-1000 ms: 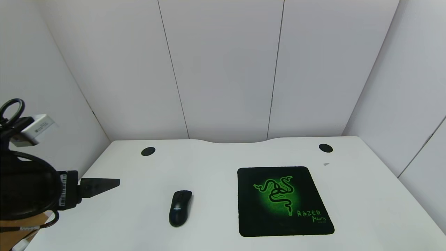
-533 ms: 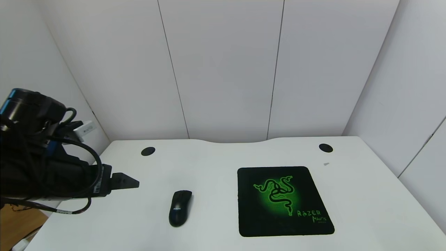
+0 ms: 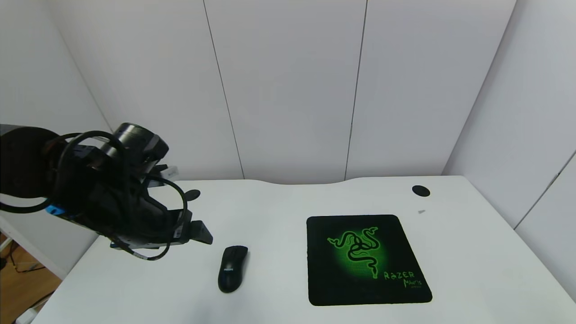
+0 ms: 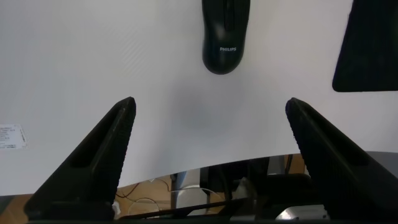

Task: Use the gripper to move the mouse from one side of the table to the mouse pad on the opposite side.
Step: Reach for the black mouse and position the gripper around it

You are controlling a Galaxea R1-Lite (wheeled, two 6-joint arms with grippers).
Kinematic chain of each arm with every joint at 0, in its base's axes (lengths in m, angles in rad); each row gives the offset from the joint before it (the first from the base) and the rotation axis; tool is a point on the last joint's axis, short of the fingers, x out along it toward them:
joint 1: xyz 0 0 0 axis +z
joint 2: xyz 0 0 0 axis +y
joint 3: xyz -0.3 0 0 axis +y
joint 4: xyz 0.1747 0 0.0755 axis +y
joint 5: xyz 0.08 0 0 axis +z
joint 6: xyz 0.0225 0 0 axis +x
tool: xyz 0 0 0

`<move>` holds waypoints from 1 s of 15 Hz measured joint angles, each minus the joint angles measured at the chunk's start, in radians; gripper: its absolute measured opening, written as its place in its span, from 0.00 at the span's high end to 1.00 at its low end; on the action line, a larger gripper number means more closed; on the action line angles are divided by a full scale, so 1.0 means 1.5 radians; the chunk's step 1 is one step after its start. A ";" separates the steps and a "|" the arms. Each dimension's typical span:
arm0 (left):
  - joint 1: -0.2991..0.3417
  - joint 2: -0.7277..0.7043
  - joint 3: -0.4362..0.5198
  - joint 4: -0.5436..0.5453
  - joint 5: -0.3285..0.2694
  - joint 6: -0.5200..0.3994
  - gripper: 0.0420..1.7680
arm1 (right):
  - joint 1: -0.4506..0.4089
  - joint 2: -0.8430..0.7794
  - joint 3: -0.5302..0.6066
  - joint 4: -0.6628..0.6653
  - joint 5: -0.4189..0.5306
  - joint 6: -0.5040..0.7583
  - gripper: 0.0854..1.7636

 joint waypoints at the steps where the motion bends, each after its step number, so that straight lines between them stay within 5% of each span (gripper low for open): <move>1: -0.010 0.020 -0.012 0.000 0.001 -0.007 0.03 | 0.000 0.000 0.000 0.000 0.000 0.000 0.03; 15: -0.042 0.224 -0.066 -0.049 0.029 -0.034 0.03 | 0.000 0.000 0.000 0.000 0.000 0.000 0.03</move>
